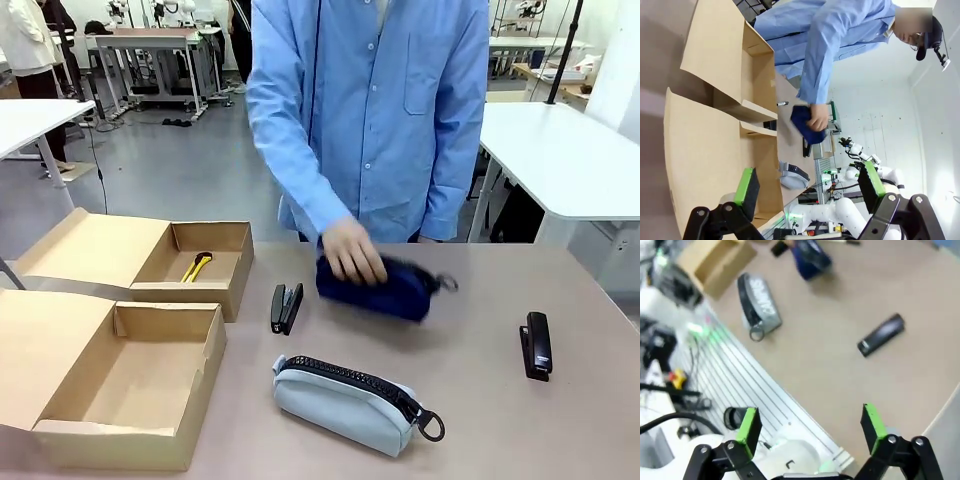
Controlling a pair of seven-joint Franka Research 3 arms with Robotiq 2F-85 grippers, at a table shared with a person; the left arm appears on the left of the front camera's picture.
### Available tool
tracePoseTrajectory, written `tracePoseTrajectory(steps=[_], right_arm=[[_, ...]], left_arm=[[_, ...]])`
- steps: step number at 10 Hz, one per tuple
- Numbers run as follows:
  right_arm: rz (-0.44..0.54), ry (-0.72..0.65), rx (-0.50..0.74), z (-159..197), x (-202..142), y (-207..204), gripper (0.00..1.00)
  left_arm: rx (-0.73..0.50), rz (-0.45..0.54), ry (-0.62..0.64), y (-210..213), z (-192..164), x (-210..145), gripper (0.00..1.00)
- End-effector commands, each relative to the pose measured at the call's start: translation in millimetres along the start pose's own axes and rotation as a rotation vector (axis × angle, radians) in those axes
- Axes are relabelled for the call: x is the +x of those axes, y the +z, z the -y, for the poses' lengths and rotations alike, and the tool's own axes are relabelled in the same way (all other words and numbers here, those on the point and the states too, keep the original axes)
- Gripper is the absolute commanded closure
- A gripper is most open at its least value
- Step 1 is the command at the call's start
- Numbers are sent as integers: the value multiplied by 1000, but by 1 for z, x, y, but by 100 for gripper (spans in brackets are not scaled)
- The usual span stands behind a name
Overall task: Place items inside the box.
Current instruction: Pick up a Pencil pouch or Stapler and place it inside the Mailer Box closest to the robot.
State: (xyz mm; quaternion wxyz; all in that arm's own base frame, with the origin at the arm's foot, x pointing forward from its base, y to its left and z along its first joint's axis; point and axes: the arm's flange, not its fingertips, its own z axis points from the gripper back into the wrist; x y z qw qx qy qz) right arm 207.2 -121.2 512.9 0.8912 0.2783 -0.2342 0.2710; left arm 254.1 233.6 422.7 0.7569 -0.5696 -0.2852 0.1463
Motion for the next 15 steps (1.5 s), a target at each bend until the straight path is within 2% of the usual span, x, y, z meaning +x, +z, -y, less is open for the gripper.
tracePoseTrajectory(steps=[1, 2, 9, 11, 14, 15], right_arm=[[40, -76, 27, -3, -69, -68, 0], [0, 0, 0, 0, 0, 0, 0], [-15, -2, -7, 0, -2, -2, 0], [-106, 136, -25, -26, 33, -24, 0], [-338, 399, 194, -78, 103, -90, 0], [-400, 441, 208, -89, 115, -107, 0]], left_arm=[[-25, 12, -20, -1, 1, -1, 0], [-25, 12, -20, -1, 1, -1, 0], [-25, 12, -20, -1, 1, -1, 0], [-25, 12, -20, -1, 1, -1, 0], [-25, 12, -20, -1, 1, -1, 0], [-25, 12, -20, -1, 1, -1, 0]])
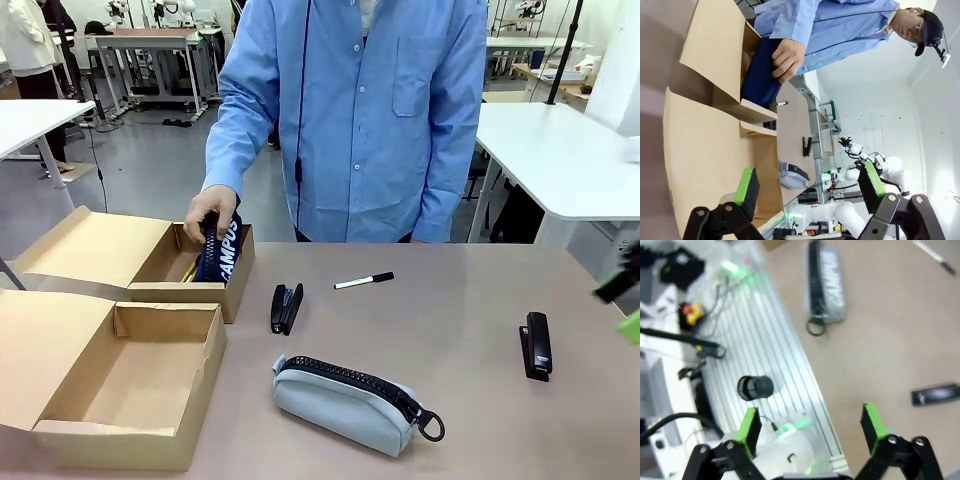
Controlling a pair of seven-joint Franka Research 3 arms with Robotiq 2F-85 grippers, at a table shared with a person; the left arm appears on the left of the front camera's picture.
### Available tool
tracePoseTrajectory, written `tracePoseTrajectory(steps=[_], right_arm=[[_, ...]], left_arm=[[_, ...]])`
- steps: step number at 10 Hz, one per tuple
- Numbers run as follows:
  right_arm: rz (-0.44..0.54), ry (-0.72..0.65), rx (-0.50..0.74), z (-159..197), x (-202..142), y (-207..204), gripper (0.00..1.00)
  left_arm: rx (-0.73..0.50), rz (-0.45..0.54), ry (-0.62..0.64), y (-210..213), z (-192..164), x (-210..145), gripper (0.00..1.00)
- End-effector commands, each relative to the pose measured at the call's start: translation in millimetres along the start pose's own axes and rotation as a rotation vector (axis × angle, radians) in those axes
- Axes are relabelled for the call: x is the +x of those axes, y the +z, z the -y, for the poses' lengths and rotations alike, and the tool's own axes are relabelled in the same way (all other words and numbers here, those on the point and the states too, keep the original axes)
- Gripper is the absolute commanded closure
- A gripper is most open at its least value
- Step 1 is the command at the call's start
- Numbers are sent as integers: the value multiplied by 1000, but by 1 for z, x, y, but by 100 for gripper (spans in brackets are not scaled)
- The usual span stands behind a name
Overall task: Place items inside the box.
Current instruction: Pick up a Pencil pouch or Stapler and place it inside the Mailer Box closest to the robot.
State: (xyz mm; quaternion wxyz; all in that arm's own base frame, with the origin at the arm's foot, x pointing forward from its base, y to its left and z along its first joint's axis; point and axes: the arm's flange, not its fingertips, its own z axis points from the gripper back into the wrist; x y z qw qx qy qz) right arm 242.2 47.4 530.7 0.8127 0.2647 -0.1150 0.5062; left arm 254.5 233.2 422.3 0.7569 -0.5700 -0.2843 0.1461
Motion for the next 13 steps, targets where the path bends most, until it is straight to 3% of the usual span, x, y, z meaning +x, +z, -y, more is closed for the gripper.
tracePoseTrajectory(steps=[1, 4, 6, 7, 8, 9, 13], right_arm=[[-128, 31, 21, 19, 23, -5, 0], [-214, -224, -131, 24, 17, -13, 0], [-213, -233, -145, 26, 15, -15, 0], [-233, -368, -226, 33, 14, -16, 0], [-304, -804, -501, 43, 10, -17, 0], [-291, -1018, -534, 47, 8, -21, 0], [-101, -1279, -697, 53, 3, -21, 0]], left_arm=[[-24, 14, -21, -1, 1, -1, 0], [-24, 14, -21, -1, 1, -1, 0], [-24, 14, -21, -1, 1, -1, 0], [-24, 14, -21, -1, 1, -1, 0], [-24, 14, -21, -1, 1, -1, 0], [-24, 14, -21, -1, 1, -1, 0], [-24, 14, -21, -1, 1, -1, 0]])
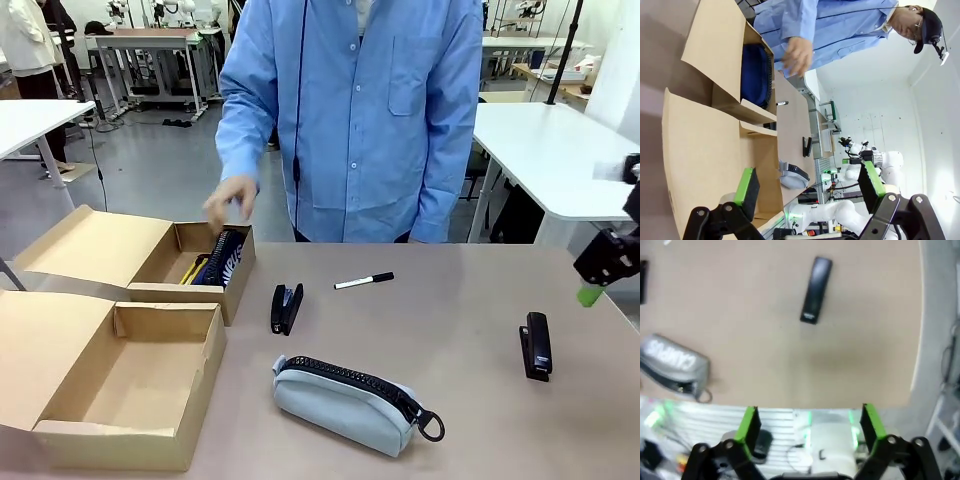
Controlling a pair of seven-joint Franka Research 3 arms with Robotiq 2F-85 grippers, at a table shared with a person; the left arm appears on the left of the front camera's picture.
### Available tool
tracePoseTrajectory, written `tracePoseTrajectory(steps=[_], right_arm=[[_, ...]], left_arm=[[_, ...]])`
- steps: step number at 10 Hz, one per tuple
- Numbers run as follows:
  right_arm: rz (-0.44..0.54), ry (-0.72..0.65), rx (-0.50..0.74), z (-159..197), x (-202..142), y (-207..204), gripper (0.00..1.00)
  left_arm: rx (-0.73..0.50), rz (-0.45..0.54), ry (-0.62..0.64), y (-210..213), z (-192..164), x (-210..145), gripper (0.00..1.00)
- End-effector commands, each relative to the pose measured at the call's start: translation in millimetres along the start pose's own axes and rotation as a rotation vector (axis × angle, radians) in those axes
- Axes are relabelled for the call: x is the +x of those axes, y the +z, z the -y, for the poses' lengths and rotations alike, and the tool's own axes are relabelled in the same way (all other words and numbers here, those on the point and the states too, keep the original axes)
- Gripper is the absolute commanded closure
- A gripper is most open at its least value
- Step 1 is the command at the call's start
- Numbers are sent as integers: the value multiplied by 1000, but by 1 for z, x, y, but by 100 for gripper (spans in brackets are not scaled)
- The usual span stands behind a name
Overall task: Place items inside the box.
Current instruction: Pick up a Pencil pouch or Stapler and place it inside the Mailer Box closest to the robot.
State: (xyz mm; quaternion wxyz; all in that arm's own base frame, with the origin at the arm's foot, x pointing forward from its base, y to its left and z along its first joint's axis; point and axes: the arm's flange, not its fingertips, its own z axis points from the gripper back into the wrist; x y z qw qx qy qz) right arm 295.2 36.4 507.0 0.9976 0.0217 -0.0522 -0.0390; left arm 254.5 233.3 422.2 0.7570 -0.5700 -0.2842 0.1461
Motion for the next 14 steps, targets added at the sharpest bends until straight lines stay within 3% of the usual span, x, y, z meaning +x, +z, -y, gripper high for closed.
tracePoseTrajectory(steps=[1, 3, 4, 7, 10, 14], right_arm=[[-18, 157, 34, -2, -2, -1, 0], [-18, 157, 34, -2, -2, -1, 0], [-6, 41, 14, -4, -1, 0, 0], [73, 42, 82, -4, 29, -43, 0], [-46, -21, 37, 6, 48, -108, 0], [-92, -117, 14, 12, 65, -185, 0]], left_arm=[[-24, 14, -21, -1, 1, -1, 0], [-24, 14, -21, -1, 1, -1, 0], [-24, 14, -21, -1, 1, -1, 0], [-24, 14, -21, -1, 1, -1, 0], [-24, 14, -21, -1, 1, -1, 0], [-24, 14, -21, -1, 1, -1, 0]])
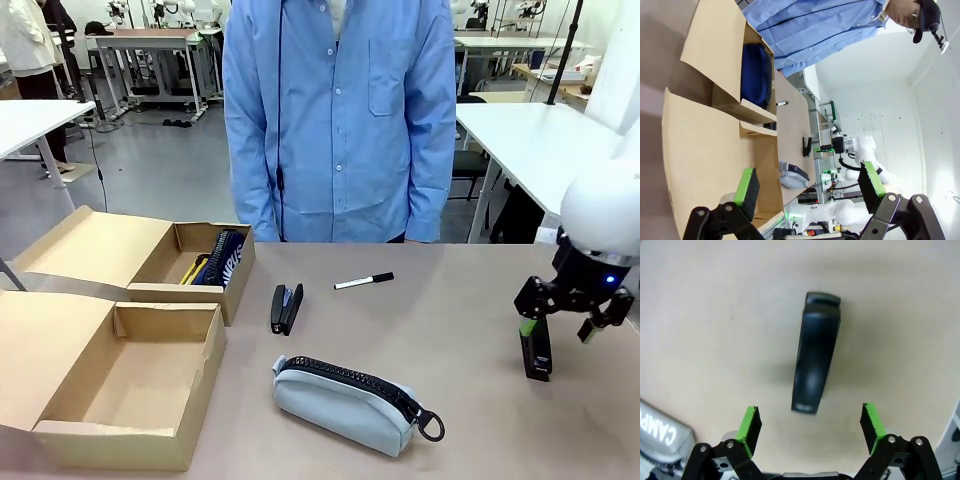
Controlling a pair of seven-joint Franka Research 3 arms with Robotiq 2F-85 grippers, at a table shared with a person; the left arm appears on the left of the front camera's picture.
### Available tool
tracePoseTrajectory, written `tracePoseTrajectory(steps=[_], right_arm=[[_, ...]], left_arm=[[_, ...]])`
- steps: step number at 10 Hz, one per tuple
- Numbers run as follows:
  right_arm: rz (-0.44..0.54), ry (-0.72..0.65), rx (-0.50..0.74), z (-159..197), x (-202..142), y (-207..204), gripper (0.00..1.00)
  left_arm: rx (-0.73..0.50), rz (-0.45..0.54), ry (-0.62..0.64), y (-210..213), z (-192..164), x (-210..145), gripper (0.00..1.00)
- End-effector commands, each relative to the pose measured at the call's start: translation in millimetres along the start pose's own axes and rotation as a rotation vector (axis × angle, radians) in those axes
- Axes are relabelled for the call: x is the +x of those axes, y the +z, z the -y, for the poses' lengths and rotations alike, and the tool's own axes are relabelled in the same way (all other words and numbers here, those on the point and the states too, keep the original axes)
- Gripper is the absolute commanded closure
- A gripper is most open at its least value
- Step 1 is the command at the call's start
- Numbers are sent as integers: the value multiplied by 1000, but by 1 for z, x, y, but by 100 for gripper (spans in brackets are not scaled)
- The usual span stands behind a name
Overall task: Place items inside the box.
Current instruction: Pick up a Pencil pouch or Stapler and place it inside the Mailer Box closest to the robot.
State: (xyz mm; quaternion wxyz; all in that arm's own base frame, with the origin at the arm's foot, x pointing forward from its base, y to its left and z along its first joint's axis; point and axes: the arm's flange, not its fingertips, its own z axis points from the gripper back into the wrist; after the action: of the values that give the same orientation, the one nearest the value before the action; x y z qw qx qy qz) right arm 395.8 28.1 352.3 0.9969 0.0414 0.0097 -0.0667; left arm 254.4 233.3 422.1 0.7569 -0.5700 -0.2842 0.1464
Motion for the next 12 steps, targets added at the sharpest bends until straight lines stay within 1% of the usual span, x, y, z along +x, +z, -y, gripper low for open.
tracePoseTrajectory(steps=[1, 3, 6, 10, 11, 12], right_arm=[[43, -96, -10, 9, -13, -39, 0], [47, -160, 22, 10, -9, -54, 0], [50, -164, 38, 11, -10, -63, 0], [70, -158, 33, 12, -12, -55, 0], [68, -147, 27, 11, -12, -55, 49], [60, -143, 35, 10, -12, -54, 60]], left_arm=[[-24, 14, -21, -1, 1, -1, 0], [-24, 14, -21, -1, 1, -1, 0], [-24, 14, -21, -1, 1, -1, 0], [-24, 14, -21, -1, 1, -1, 0], [-24, 14, -21, -1, 1, -1, 0], [-24, 14, -21, -1, 1, -1, 0]])
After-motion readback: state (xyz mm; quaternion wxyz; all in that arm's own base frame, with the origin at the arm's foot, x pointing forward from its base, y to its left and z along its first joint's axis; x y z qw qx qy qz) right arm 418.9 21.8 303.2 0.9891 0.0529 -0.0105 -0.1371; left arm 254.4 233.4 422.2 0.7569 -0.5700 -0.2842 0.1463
